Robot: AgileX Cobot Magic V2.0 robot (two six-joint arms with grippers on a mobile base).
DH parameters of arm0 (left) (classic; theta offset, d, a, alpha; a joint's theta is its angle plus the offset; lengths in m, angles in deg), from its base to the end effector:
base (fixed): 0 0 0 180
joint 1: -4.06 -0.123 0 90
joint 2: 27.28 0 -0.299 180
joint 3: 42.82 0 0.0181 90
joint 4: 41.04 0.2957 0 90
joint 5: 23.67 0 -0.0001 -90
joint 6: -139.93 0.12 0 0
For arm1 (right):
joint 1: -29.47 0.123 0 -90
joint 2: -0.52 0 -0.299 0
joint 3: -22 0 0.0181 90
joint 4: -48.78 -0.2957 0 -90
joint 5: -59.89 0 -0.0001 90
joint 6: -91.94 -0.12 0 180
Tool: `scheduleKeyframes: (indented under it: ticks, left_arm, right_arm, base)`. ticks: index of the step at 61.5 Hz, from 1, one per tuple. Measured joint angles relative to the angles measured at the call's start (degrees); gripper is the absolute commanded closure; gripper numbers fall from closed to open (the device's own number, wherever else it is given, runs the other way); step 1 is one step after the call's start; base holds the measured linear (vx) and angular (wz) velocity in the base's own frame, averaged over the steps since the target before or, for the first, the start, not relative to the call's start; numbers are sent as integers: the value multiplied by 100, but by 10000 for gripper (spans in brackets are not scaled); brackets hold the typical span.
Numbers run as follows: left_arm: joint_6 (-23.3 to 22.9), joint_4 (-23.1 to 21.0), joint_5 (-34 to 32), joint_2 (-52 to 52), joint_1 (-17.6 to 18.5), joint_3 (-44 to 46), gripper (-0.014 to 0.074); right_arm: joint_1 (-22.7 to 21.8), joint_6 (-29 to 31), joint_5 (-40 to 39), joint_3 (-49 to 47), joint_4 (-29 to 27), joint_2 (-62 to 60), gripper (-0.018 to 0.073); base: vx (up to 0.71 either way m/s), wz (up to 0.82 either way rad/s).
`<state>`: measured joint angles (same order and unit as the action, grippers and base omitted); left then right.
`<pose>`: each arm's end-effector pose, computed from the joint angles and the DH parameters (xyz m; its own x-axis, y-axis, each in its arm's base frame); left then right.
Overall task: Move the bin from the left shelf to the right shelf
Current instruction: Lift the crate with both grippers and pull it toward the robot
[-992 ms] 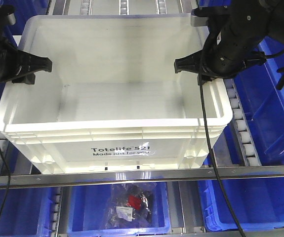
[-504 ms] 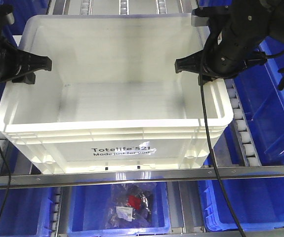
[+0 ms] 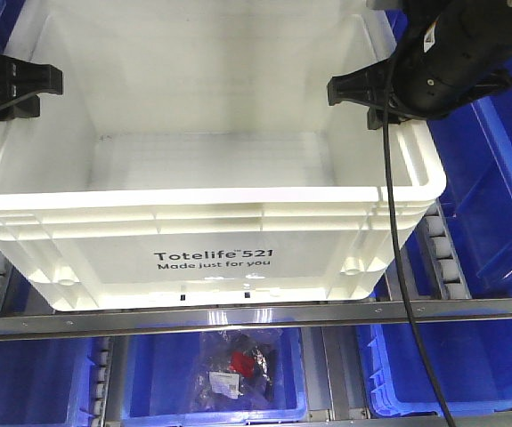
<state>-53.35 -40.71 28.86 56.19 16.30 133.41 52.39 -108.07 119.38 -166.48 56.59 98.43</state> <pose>0.3303 -0.0711 0.3607 -0.7741 -0.0636 -0.6299 0.0349 0.9891 -0.1428 0.3725 0.1423 0.3383 -0.8476 -0.0607 -0.5271 -0.1006 0.9938 0.0474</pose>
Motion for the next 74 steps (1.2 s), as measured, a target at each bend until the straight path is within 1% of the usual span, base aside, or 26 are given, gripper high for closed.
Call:
scheduleKeyframes:
  ticks: [74]
  left_arm:
    - [-21, -32, 20, -18, 0, 0, 449]
  right_arm:
    - [0, 0, 11, 0, -12, -14, 477]
  base:
    - [0, 0]
